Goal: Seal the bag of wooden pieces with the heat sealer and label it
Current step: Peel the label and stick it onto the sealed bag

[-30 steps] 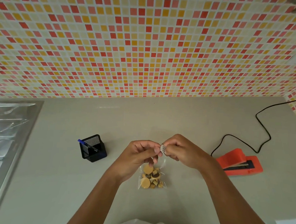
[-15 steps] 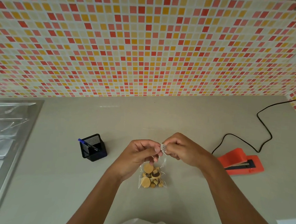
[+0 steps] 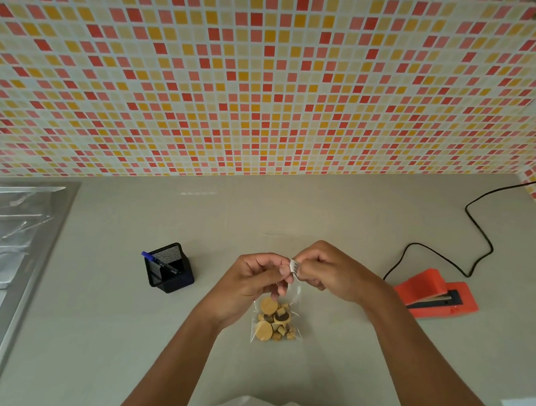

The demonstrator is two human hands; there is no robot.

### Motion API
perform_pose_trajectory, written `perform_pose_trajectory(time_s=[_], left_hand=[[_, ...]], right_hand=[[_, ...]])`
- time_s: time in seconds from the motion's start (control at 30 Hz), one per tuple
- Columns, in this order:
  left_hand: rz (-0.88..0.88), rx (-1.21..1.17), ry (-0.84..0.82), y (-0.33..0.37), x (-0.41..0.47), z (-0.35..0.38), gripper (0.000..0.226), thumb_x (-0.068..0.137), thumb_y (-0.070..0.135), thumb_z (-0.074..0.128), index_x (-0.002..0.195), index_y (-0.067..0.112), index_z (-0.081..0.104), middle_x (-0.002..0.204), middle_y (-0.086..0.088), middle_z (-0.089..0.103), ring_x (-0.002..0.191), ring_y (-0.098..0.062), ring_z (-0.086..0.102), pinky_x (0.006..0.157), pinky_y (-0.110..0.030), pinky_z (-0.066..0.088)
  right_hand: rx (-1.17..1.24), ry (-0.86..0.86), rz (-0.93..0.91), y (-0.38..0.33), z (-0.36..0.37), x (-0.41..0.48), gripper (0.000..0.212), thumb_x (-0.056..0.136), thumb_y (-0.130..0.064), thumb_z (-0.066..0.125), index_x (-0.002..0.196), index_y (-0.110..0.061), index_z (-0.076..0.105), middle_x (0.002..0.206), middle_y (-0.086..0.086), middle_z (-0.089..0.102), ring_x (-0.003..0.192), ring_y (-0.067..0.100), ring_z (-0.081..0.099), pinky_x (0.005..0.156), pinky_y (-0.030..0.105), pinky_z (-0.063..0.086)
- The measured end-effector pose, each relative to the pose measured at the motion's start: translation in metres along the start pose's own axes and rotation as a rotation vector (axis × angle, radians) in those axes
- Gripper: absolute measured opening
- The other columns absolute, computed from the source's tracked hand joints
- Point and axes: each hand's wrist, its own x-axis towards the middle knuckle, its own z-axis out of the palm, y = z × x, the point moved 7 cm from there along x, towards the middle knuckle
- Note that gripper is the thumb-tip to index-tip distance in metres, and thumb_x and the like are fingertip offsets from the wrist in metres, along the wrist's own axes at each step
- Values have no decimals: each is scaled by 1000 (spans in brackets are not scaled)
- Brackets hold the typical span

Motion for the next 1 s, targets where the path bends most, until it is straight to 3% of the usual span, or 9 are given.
perform_pose_trajectory(time_s=[0.07, 0.13, 0.2, 0.27, 0.47, 0.6, 0.8, 1.0], left_hand=[[16, -7, 44, 1, 0, -3, 12, 92, 13, 61, 92, 4, 69, 80, -8, 64, 64, -17, 55, 62, -28, 45], [43, -18, 119, 4, 1, -9, 12, 92, 13, 61, 90, 5, 70, 79, -8, 63, 62, -18, 54, 59, -28, 43], [63, -4, 207, 5, 1, -17, 13, 91, 13, 60, 88, 7, 71, 78, -8, 63, 60, -17, 54, 57, -28, 41], [75, 22, 270, 5, 2, -22, 15, 94, 9, 58, 87, 8, 72, 77, -7, 64, 59, -17, 53, 55, -28, 39], [116, 87, 313, 9, 1, -19, 17, 94, 7, 58, 86, 9, 73, 76, -6, 66, 59, -17, 55, 54, -27, 40], [133, 119, 309, 13, 0, -17, 14, 93, 9, 60, 86, 8, 72, 76, -3, 67, 59, -15, 55, 53, -25, 41], [134, 181, 324, 14, -1, -21, 14, 94, 7, 59, 89, 5, 72, 77, -4, 68, 61, -15, 55, 54, -26, 42], [174, 198, 336, 17, -2, -23, 13, 91, 8, 63, 93, 0, 72, 84, -14, 72, 65, -20, 61, 56, -29, 46]], right_hand=[[-74, 86, -34, -1, -5, 0, 31, 81, -28, 53, 71, 1, 54, 57, -1, 40, 53, 12, 33, 52, 28, 29], [-169, 282, -103, -2, -16, -1, 12, 85, -24, 65, 85, -14, 58, 72, -3, 52, 62, 12, 43, 60, 28, 38], [-260, 543, -199, -7, -29, -9, 23, 83, -18, 75, 94, -24, 56, 86, -7, 55, 72, 14, 48, 67, 23, 43], [-315, 668, -308, -14, -34, -17, 23, 82, -12, 79, 95, -21, 62, 88, -9, 59, 75, 14, 52, 68, 16, 41], [-441, 608, -366, -12, -21, -14, 16, 83, -13, 79, 97, -21, 79, 93, -15, 71, 89, -3, 60, 76, 7, 42], [-449, 648, -421, -12, -20, -15, 14, 83, -23, 75, 96, -20, 80, 93, -12, 72, 91, 7, 60, 80, 21, 50], [-309, 550, -374, -9, -20, -16, 17, 82, -14, 80, 98, -20, 81, 93, -11, 72, 93, 9, 65, 78, 14, 49], [-237, 551, -358, -8, -18, -15, 15, 82, -22, 82, 96, -22, 81, 91, -11, 72, 91, 14, 67, 74, 21, 51]])
